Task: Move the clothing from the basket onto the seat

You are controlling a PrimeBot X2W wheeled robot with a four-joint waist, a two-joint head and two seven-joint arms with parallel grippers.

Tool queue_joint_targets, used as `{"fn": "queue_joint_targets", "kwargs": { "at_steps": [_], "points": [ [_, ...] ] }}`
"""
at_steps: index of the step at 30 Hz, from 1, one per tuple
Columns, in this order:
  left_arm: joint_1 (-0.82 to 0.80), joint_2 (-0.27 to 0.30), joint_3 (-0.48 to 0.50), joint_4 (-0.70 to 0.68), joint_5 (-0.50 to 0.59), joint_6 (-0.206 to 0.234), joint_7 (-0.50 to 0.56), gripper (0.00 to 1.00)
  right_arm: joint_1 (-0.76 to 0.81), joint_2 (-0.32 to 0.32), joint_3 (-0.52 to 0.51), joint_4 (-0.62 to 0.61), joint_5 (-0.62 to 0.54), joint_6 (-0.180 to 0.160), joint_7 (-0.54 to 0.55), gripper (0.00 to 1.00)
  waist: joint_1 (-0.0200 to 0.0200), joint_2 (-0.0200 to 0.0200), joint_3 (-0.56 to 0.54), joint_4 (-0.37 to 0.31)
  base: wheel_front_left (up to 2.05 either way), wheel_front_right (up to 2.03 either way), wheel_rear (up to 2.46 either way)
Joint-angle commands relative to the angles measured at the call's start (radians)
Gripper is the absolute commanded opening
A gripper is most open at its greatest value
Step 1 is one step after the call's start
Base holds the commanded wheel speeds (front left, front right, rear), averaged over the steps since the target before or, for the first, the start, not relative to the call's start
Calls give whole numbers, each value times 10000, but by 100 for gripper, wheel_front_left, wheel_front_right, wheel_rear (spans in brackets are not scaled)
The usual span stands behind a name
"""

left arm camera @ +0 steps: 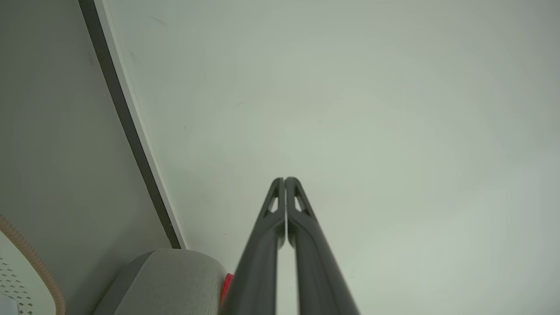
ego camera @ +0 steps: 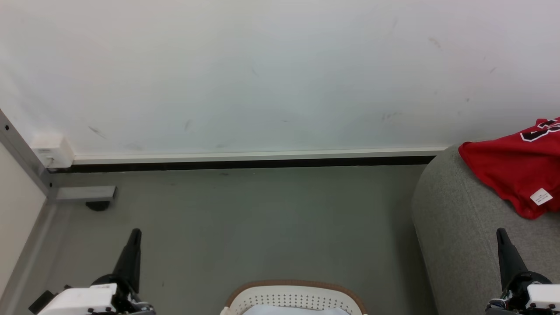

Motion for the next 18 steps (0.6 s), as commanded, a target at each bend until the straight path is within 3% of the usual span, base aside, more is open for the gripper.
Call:
{"fn": "queue_joint_targets", "kwargs": {
  "at_steps": [1,18],
  "points": [
    [-84,14,30,-31,-124,-32,39,0,-86,-99,16,-37,95,-21,-31,0,0,0,0,0,0,0,0],
    [-84,14,30,-30,-124,-33,39,0,-77,-145,66,-42,149,-21,-73,0,0,0,0,0,0,0,0]
  ]
}}
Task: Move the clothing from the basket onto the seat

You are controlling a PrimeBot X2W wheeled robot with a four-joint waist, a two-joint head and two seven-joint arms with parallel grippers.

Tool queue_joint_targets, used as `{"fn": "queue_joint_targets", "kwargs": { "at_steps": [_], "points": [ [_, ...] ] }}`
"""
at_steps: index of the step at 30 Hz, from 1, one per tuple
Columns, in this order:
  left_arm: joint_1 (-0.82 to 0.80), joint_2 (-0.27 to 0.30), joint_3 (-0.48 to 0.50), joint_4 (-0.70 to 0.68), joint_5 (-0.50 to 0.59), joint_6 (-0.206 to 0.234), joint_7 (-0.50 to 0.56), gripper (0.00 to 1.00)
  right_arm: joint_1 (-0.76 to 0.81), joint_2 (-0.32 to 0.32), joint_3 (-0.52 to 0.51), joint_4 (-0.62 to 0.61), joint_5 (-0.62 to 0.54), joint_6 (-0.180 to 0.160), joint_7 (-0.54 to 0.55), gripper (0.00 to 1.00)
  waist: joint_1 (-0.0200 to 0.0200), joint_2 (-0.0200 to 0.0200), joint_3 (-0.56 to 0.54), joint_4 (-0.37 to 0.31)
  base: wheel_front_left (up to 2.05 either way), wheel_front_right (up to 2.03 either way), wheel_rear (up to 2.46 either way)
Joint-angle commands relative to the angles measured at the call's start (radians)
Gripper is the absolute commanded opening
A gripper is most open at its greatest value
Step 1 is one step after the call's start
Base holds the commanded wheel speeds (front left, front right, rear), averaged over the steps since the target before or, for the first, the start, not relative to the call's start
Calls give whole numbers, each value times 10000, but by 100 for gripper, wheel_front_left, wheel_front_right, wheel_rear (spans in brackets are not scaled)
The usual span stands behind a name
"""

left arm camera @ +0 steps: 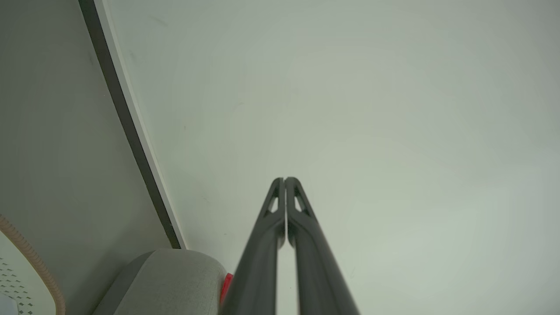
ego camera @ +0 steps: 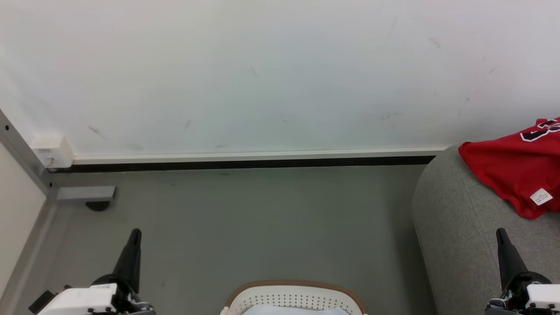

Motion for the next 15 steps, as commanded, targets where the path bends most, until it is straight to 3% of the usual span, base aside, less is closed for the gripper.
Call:
{"fn": "queue_joint_targets", "kwargs": {
  "at_steps": [1,15],
  "points": [
    [-84,14,30,-28,-124,-33,39,0,-77,-108,2,-41,110,-21,-30,0,0,0,0,0,0,0,0],
    [-84,16,30,-28,-124,-33,39,0,-68,-144,58,-47,170,-21,-78,0,0,0,0,0,0,0,0]
  ]
}}
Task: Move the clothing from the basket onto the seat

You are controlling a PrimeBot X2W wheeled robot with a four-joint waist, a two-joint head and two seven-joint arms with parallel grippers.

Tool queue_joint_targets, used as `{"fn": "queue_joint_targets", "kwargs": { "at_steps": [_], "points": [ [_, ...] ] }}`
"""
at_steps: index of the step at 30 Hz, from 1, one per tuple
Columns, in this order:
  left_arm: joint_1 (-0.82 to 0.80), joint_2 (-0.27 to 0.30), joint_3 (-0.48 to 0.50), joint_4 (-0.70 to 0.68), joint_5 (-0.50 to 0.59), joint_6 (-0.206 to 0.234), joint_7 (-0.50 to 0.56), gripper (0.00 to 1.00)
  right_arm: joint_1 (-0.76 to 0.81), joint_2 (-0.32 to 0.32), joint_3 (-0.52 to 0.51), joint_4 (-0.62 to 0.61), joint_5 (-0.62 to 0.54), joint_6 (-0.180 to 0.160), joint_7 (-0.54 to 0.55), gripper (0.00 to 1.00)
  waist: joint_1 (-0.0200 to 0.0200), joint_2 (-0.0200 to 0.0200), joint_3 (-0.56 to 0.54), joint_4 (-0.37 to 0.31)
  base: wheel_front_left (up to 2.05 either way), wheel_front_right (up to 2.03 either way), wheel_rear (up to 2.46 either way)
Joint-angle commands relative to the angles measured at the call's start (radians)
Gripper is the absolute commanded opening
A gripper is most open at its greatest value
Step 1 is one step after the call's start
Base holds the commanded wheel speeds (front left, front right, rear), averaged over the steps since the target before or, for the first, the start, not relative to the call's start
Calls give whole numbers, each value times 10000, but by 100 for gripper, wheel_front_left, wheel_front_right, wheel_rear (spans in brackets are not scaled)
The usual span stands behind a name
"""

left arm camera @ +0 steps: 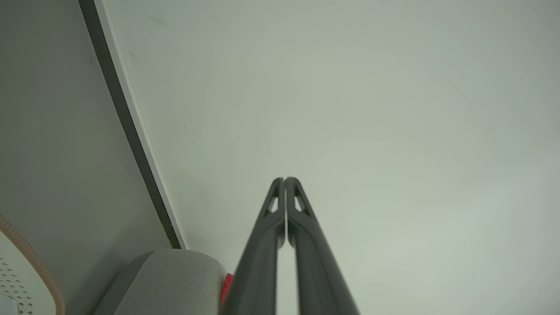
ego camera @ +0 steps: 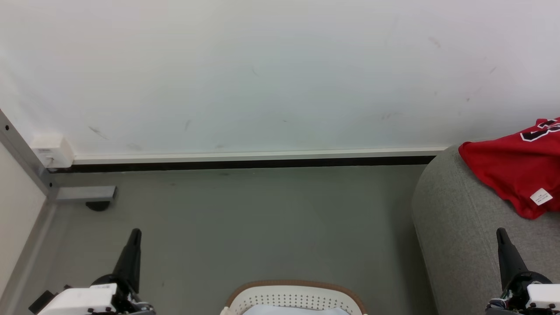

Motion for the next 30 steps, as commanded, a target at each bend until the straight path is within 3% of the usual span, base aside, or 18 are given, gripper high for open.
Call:
{"fn": "queue_joint_targets", "kwargs": {
  "at_steps": [1,30],
  "points": [
    [-84,18,30,-28,-124,-33,39,0,-68,-95,3,-46,142,-21,-44,0,0,0,0,0,0,0,0],
    [-84,18,29,-29,-124,-33,39,0,-51,-167,132,-58,204,-21,-142,0,0,0,1,0,0,0,0]
  ]
}}
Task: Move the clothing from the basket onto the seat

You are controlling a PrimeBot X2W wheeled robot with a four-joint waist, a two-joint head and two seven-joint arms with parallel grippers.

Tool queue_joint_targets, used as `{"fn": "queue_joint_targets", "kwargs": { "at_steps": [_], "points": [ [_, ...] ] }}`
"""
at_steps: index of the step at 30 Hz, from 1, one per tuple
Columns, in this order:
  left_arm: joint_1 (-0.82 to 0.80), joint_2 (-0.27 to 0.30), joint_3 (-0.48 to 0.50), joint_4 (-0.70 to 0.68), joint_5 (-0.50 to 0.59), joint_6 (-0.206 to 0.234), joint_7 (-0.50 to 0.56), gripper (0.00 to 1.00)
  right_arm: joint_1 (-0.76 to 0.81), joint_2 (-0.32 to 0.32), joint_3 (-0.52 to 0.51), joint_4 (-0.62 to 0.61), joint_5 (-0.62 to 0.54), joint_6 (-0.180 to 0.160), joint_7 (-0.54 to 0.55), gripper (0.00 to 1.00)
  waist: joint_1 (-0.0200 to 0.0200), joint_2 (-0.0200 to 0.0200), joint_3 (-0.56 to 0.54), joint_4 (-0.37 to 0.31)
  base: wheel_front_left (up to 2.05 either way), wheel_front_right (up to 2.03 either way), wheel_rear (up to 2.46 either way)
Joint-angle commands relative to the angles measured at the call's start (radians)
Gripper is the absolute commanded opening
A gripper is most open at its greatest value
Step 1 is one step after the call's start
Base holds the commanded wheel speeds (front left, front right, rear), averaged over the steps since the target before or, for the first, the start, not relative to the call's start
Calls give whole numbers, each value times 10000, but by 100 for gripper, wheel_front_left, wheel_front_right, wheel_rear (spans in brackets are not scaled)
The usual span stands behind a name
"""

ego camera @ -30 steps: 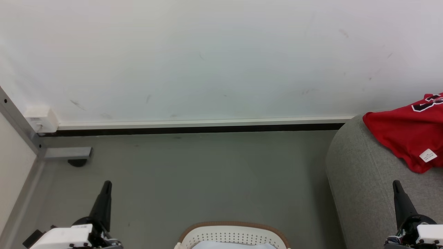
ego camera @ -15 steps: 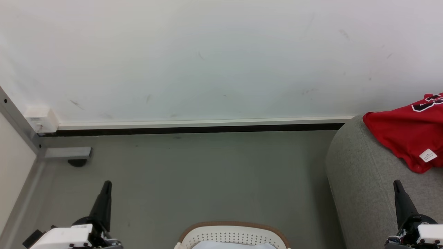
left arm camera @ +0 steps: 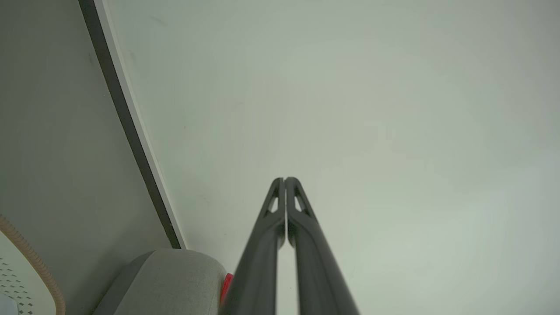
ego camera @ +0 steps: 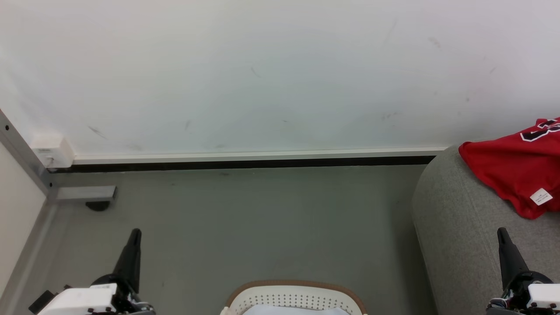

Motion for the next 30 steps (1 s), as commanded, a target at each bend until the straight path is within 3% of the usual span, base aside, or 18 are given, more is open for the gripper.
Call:
{"fn": "queue_joint_targets", "kwargs": {
  "at_steps": [1,30],
  "points": [
    [-84,18,29,-29,-124,-33,39,0,-51,-53,25,-51,51,-21,-57,0,0,0,0,0,0,0,0],
    [-84,18,27,-31,-126,-33,37,0,-32,-177,158,-66,186,-21,-149,0,0,0,0,0,0,0,0]
  ]
}}
